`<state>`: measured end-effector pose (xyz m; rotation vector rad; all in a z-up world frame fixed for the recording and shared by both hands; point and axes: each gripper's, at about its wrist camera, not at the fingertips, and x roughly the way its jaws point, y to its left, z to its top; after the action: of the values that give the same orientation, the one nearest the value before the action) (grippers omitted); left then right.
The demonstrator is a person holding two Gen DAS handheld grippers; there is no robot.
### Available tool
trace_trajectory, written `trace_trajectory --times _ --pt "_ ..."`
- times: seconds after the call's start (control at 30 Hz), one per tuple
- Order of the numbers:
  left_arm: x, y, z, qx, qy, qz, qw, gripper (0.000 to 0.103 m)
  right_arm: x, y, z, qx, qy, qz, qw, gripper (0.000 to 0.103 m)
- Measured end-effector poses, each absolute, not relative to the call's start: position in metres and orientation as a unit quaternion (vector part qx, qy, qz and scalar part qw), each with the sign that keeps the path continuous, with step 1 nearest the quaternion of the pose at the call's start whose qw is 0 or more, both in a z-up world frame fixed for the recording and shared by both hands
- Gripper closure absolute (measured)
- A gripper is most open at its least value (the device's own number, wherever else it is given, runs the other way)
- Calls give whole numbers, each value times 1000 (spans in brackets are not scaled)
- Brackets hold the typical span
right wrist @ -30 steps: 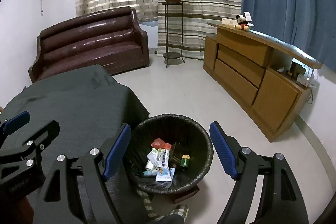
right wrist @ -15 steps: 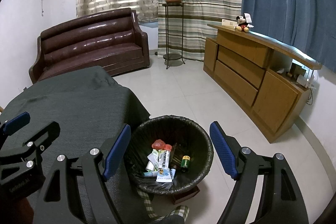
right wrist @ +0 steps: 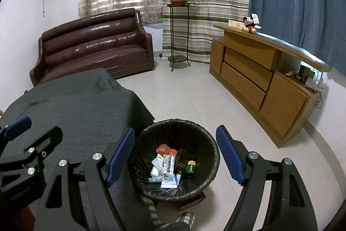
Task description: Collect trash
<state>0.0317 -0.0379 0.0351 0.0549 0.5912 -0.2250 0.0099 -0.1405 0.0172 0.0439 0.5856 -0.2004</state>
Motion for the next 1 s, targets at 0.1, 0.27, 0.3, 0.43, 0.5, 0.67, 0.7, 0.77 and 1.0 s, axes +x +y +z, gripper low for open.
trace_trajectory --times 0.1,0.27,0.3,0.43,0.5,0.67,0.7,0.77,1.0 --pt "31 -37 35 27 291 -111 950 17 10 -140 17 21 288 -99 952 28" --pt "31 -37 35 27 291 -111 950 17 10 -141 17 21 287 -99 952 28" --pt "32 -37 35 27 291 -111 950 17 10 -141 17 22 288 -99 952 28" --pt "32 -37 35 26 291 -111 950 17 10 -141 17 21 288 -99 952 28" --pt "31 -37 35 25 291 -112 950 17 10 -141 17 21 288 -99 952 28" --pt "32 -37 34 26 291 -112 950 17 10 -140 17 21 288 -99 952 28" --pt "31 -38 34 26 292 -113 950 17 10 -140 17 21 288 -99 952 28" --pt "29 -40 34 27 293 -114 949 17 10 -140 17 21 288 -99 952 28" --pt "26 -51 34 36 288 -105 951 12 10 -140 17 21 288 -99 952 28"
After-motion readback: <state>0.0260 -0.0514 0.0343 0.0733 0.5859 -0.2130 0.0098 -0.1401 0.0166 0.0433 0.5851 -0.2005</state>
